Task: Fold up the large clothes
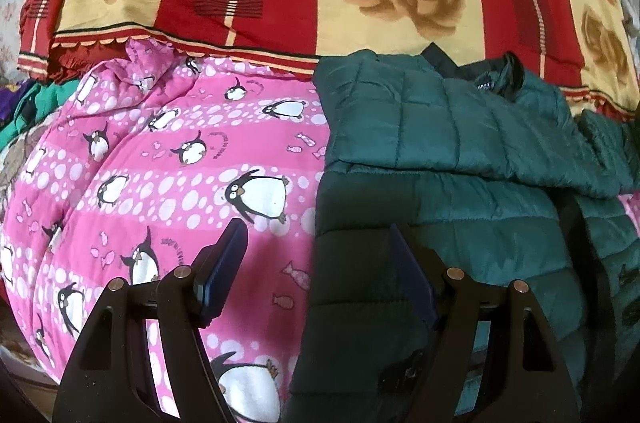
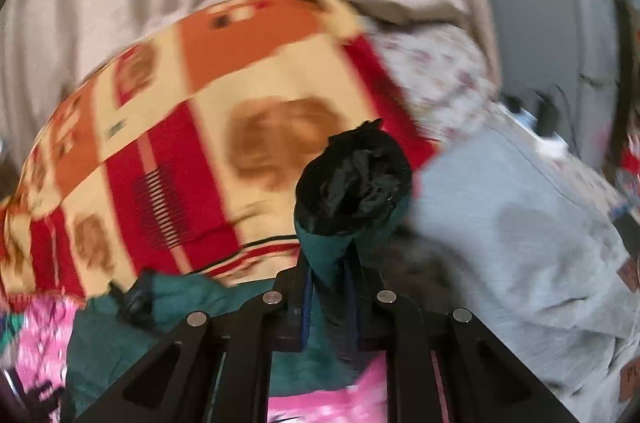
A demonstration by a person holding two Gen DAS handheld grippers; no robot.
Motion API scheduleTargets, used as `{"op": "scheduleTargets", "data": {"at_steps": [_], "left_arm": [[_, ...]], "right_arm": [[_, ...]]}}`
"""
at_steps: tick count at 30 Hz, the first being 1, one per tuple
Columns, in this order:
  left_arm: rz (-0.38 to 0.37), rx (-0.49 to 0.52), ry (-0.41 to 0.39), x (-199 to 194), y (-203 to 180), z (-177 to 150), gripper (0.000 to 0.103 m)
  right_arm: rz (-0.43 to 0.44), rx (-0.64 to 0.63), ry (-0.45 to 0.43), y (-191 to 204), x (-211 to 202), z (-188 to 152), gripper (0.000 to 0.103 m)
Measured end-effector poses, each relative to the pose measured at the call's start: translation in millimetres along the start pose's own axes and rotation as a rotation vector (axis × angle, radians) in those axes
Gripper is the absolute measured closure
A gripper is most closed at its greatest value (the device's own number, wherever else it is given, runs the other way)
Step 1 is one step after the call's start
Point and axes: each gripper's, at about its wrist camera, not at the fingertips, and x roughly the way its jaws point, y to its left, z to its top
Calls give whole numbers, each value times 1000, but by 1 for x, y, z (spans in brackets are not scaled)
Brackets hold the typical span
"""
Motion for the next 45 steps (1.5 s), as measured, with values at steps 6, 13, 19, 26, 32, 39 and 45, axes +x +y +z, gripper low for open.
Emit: {"op": "scheduleTargets", "data": {"at_steps": [6, 13, 19, 26, 32, 39, 45], "left_arm": [[-15, -39, -3, -6, 19, -1, 29], [-5, -81, 0, -10, 38, -3, 29], [19, -66, -18, -14, 43, -3, 29], [146, -26, 8, -7, 50, -7, 29], [172, -36, 27, 0, 59, -8, 29], [161, -37, 28, 1, 54, -4, 29], [163, -68, 29, 3, 58, -3, 29]], "right_arm": [[92, -134, 25, 109, 1, -11, 90], [186, -151, 85, 206, 31, -38, 90], [244, -171, 174, 267, 79, -86, 90], [305, -296, 209, 346, 99, -129, 90], [329, -404, 251, 414, 113, -158, 90], [229, -423, 408, 414, 149, -210, 78], [297, -445, 436, 395, 132, -208, 66]]}}
